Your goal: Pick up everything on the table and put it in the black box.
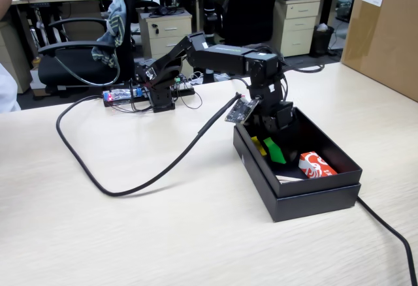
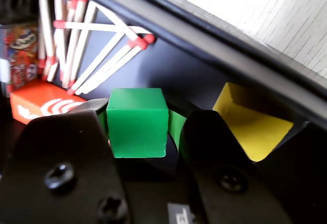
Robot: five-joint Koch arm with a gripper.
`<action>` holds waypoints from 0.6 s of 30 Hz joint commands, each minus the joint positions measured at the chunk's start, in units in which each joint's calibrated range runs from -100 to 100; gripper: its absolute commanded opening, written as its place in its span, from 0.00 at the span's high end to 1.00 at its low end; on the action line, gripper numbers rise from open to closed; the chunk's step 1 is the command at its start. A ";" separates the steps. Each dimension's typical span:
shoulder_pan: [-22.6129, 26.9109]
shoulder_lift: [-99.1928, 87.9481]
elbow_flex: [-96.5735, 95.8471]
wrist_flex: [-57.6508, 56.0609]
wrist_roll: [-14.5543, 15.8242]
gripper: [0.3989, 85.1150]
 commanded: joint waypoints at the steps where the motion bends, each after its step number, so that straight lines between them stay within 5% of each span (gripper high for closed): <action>1: -0.20 -0.74 4.48 0.03 -0.15 0.97; 4: -0.05 -0.40 1.76 0.03 -0.20 0.82; 8: 0.20 -1.89 -0.87 0.03 -0.20 0.50; 18: -0.59 -29.77 -4.31 0.03 -0.15 0.45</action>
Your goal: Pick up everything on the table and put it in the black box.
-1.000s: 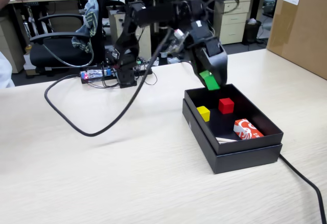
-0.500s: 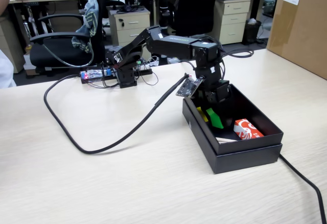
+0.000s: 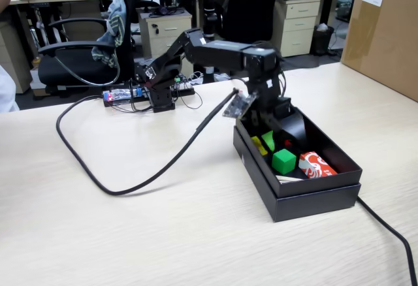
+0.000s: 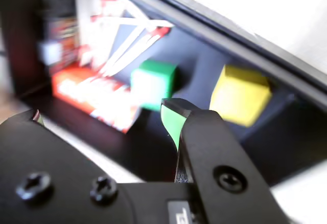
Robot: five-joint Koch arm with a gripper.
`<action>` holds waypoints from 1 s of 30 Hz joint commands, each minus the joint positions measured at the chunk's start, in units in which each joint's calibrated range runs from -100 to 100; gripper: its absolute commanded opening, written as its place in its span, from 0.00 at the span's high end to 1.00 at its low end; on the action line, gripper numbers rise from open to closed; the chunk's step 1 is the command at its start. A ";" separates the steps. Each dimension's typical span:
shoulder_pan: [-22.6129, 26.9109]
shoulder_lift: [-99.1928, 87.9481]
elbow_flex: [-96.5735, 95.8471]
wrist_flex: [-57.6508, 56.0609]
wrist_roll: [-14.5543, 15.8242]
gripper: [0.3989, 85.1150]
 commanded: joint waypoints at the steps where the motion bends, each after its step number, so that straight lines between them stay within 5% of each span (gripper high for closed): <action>1: -0.88 -20.94 -0.47 0.04 -0.15 0.45; 15: -12.45 -80.84 -56.77 20.86 -1.71 0.40; 30: -13.38 -114.92 -102.92 41.42 -1.03 0.39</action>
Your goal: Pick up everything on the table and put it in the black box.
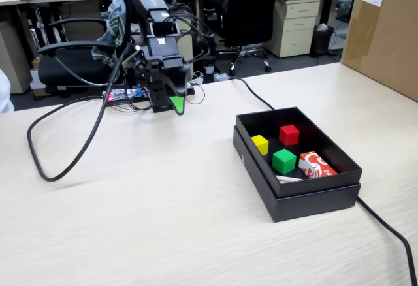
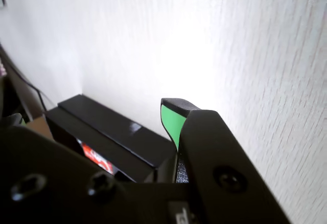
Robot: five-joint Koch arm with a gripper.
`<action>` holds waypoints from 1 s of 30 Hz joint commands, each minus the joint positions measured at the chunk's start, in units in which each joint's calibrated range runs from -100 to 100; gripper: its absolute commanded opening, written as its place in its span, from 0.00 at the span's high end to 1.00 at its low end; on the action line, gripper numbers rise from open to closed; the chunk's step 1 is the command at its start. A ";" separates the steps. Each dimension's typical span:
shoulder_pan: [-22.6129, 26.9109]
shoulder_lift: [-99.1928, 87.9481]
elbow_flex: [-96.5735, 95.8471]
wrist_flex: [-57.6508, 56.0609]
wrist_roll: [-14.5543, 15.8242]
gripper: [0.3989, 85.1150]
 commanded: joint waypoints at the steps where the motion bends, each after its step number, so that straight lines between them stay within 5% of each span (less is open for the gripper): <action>1: -0.20 -7.04 -3.86 9.21 -0.05 0.39; 20: -2.64 -9.45 -41.48 46.96 -6.98 0.39; 30: -2.54 -7.96 -45.47 43.42 -6.79 0.39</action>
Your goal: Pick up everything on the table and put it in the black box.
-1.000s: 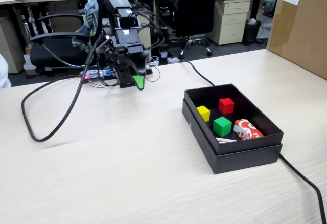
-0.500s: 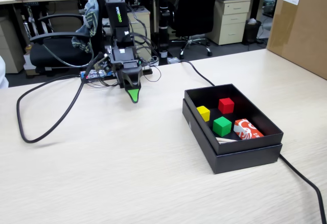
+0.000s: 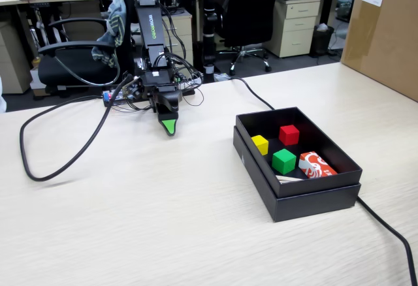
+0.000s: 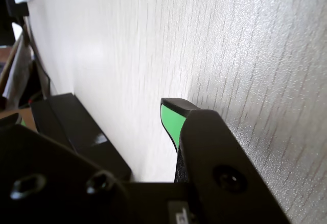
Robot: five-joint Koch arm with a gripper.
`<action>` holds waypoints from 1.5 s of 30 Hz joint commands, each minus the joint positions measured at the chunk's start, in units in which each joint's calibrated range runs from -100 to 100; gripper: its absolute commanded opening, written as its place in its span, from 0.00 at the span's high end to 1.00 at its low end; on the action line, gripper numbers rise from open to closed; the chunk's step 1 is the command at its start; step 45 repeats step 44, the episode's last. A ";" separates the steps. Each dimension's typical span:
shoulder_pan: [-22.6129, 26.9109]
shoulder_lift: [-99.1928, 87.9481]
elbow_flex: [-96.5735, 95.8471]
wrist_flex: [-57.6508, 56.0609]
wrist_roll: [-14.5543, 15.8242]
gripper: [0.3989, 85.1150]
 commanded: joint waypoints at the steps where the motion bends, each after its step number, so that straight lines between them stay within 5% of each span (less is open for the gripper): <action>1: -0.05 0.56 -1.20 -1.06 -0.05 0.39; 5: -0.63 0.56 -1.20 -7.97 -0.05 0.41; 45: -0.73 0.44 -1.11 -7.97 -0.05 0.41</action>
